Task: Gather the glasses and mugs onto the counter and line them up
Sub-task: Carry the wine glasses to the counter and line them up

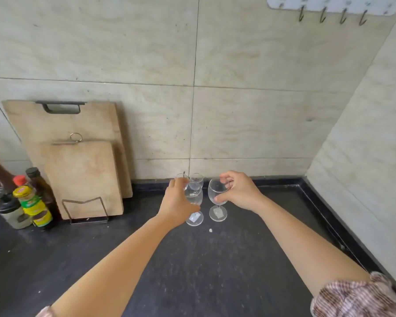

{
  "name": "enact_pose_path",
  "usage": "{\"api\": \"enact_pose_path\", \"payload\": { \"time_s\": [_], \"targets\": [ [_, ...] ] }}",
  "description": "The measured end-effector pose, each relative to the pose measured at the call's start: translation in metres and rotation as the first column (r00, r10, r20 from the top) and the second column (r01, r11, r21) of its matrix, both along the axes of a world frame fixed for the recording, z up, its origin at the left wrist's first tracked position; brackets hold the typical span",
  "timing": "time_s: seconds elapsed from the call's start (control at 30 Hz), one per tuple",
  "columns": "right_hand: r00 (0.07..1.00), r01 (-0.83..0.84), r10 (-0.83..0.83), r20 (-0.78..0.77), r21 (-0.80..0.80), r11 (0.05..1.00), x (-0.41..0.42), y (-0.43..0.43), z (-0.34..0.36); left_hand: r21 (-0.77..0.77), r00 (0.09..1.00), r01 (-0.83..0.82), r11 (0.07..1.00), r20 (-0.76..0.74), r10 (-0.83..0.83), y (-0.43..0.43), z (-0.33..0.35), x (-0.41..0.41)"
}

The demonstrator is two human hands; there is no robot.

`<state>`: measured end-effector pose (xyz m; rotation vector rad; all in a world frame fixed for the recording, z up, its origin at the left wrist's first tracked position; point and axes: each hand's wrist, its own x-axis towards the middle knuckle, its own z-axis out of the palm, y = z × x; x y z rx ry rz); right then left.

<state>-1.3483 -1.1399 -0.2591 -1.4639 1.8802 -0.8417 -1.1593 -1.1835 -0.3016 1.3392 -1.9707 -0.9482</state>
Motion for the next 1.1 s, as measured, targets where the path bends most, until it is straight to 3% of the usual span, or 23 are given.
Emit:
{"api": "enact_pose_path", "payload": {
  "time_s": [0.17,0.27,0.47,0.6,1.1],
  "targets": [
    [1.000,-0.004,0.004,0.005,0.063,0.998,-0.061,-0.056,-0.049,-0.014,0.980,0.036,0.999,0.194,-0.032,-0.054,-0.043,-0.064],
    [1.000,0.005,-0.004,-0.009,0.093,0.996,-0.089,-0.082,-0.082,-0.100,0.924,0.085,0.991,0.379,-0.041,-0.083,-0.068,-0.092],
    [0.999,0.010,-0.004,-0.051,0.125,0.992,-0.121,-0.129,-0.131,-0.243,0.824,0.131,0.961,0.566,0.031,-0.131,-0.105,-0.127],
    [0.999,0.025,-0.019,-0.051,0.121,0.992,-0.131,-0.151,-0.150,-0.300,0.783,0.141,0.943,0.617,0.080,-0.148,-0.118,-0.140],
    [0.999,0.003,0.003,-0.042,0.157,0.988,-0.133,-0.180,-0.170,-0.288,0.728,0.136,0.948,0.678,0.102,-0.168,-0.130,-0.149]
  ]
}}
